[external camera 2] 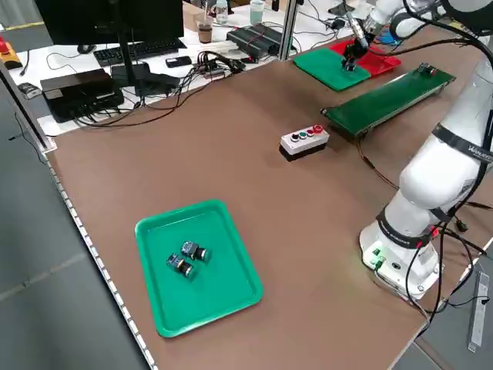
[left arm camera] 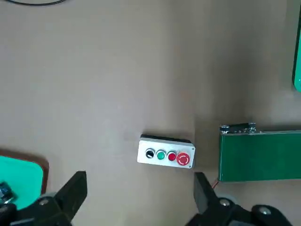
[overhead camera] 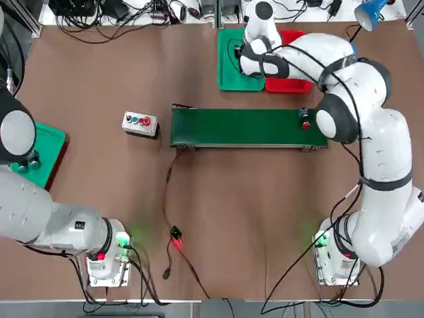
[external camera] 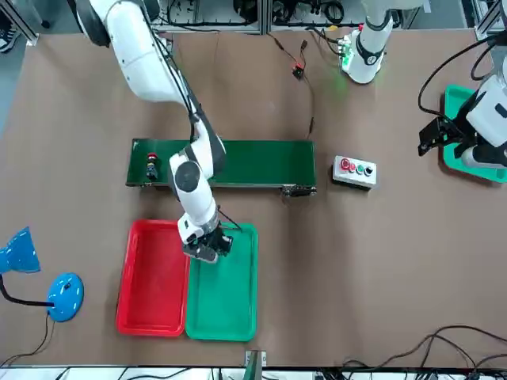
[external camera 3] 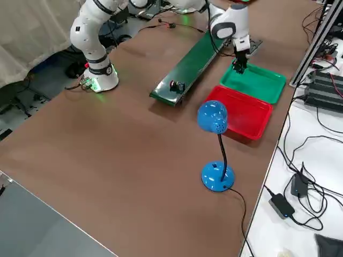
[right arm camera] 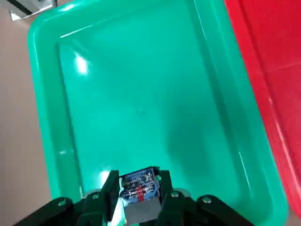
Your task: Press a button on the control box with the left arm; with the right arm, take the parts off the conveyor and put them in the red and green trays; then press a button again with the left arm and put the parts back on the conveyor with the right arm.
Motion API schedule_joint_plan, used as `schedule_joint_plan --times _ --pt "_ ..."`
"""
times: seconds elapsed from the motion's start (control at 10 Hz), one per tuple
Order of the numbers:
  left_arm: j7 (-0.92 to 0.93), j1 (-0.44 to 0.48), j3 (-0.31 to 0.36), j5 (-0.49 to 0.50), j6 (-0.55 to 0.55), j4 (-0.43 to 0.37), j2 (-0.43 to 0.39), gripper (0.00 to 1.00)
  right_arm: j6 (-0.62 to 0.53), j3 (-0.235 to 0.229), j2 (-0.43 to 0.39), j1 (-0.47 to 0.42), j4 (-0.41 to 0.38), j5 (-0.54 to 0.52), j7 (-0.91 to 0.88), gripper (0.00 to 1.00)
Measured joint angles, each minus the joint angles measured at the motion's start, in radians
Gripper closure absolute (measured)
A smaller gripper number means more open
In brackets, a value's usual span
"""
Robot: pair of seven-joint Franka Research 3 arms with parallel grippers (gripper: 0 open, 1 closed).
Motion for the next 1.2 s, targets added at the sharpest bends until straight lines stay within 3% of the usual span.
schedule_joint_plan --times 0.3,0.8,1.2 --pt "0.000 0.000 0.000 0.000 0.000 0.000 0.000 0.00 -0.115 0.004 -0.105 0.071 -0.038 0.001 0.084 0.60" --pt "0.000 0.000 0.000 0.000 0.000 0.000 0.001 0.00 -0.111 0.006 -0.210 0.283 -0.192 0.001 0.266 0.60" --pt "0.000 0.000 0.000 0.000 0.000 0.000 0.001 0.00 -0.073 0.003 -0.232 0.359 -0.309 0.000 0.279 0.60"
